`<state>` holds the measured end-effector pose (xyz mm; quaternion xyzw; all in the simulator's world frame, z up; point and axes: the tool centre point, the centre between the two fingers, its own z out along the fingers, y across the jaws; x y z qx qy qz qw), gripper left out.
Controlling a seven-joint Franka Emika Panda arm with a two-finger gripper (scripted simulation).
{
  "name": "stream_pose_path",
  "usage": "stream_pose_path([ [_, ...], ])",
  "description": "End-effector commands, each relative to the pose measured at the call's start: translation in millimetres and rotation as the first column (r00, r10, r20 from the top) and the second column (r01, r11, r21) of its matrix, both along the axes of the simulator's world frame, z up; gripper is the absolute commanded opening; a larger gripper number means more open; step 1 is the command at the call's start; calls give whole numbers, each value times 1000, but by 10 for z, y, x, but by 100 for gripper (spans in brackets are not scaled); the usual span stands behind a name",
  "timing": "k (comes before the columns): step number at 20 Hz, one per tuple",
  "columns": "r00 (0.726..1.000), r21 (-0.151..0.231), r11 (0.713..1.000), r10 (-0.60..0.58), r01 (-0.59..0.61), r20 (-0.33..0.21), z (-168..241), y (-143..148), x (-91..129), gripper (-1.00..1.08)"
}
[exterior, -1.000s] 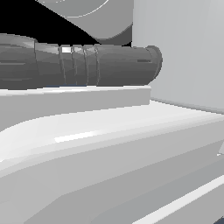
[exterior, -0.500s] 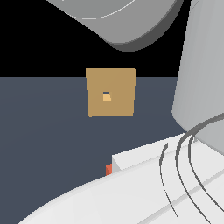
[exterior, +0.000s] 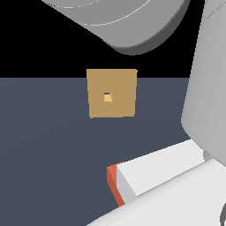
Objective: Insert the peg into the horizontal hole in a box.
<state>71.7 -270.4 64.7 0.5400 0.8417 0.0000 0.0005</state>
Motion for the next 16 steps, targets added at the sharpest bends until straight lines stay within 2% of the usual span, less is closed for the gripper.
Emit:
stream_pose_path([
  [1,1000,0,1000,0,0,-1,-71,1,-5,100],
  [9,1000,1,1000,1,-1,-1,-450,8,-10,100],
  [15,1000,1,1000,1,-1,-1,-472,3,3,100],
  [16,1000,1,1000,1,-1,-1,-472,3,3,-100],
])
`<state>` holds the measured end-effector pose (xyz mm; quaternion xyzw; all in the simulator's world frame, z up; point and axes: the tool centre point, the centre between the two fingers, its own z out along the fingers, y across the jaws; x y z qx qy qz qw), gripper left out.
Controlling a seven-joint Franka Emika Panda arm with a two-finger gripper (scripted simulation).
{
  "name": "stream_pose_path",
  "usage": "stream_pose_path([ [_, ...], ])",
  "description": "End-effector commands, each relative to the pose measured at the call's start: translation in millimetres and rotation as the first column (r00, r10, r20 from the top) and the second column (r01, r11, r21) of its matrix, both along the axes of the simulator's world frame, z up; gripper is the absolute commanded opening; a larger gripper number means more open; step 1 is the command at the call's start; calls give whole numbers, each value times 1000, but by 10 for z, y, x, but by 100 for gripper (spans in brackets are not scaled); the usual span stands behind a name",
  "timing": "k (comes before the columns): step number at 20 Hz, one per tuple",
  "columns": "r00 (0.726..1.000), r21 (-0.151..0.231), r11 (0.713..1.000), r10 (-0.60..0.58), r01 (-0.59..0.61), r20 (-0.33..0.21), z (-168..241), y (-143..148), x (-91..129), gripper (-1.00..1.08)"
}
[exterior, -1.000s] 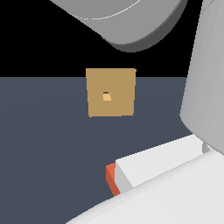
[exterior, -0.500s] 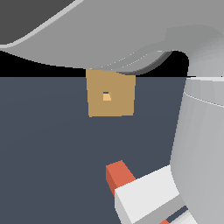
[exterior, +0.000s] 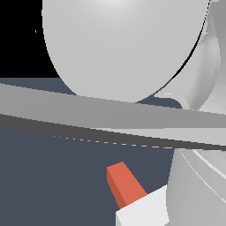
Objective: Insert the peg into the horizontal hole in a box.
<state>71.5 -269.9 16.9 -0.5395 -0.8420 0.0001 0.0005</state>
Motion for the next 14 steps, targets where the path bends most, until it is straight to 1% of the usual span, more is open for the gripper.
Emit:
stream_pose_path([
  [1,1000,0,1000,0,0,1,6,-2,5,-100],
  [14,1000,0,1000,-2,2,0,7,18,-5,-100],
])
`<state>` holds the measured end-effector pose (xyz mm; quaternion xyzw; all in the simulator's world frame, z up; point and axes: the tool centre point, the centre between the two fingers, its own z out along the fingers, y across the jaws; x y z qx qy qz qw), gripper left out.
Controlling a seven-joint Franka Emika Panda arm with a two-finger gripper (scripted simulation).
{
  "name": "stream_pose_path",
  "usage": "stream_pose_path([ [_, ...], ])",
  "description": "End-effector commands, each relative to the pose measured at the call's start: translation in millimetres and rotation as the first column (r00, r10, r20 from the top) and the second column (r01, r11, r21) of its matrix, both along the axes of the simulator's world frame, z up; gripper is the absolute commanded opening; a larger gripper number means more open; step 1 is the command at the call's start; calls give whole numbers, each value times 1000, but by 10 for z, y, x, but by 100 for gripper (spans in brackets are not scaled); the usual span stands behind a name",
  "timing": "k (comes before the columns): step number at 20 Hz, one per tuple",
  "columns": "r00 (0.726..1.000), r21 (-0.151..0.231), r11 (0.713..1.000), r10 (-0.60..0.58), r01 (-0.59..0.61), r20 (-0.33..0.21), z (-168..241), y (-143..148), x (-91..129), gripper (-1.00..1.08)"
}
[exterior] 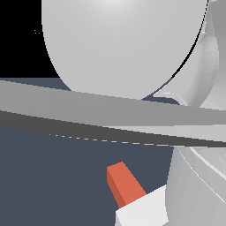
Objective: Insert the peg into the horizontal hole in a box.
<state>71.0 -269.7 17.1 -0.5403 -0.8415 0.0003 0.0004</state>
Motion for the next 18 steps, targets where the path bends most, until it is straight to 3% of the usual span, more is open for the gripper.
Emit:
stream_pose_path([
  [1,1000,0,1000,-1,1,0,8,25,-5,-100],
  [10,1000,0,1000,-25,25,0,64,235,-104,-100],
  [18,997,0,997,-73,73,1,180,673,-288,-100],
])
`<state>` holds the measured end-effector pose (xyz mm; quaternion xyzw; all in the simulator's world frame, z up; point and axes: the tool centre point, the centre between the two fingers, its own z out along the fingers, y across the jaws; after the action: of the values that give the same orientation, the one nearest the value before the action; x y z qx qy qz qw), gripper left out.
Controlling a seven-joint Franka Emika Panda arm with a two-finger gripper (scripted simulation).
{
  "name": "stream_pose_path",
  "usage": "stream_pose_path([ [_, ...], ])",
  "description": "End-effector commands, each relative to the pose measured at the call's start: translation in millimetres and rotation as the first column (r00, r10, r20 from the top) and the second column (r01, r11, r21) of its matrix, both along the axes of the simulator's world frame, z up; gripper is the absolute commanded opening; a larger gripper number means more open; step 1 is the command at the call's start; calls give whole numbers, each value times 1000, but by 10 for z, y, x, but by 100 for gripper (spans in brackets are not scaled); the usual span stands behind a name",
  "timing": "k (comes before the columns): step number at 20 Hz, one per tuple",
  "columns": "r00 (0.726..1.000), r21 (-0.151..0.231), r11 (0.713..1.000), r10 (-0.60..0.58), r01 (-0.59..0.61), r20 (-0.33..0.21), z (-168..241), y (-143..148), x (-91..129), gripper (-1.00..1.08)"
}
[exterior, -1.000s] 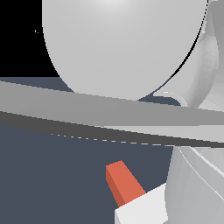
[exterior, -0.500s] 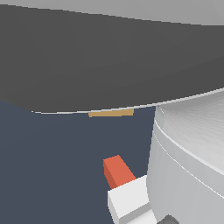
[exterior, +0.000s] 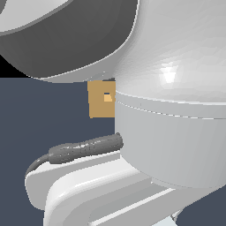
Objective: Insert the peg into the horizontal hole in a box.
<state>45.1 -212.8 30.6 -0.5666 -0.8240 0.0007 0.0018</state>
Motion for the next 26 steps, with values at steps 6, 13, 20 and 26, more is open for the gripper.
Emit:
stream_pose_path([
  [6,998,-1,998,-63,63,3,171,594,-202,-100],
  [13,991,-1,991,-133,133,4,340,1257,-383,-100],
  [20,980,-1,980,-199,199,4,503,1907,-499,-100],
  [26,970,-1,970,-243,243,4,613,2343,-540,-100],
])
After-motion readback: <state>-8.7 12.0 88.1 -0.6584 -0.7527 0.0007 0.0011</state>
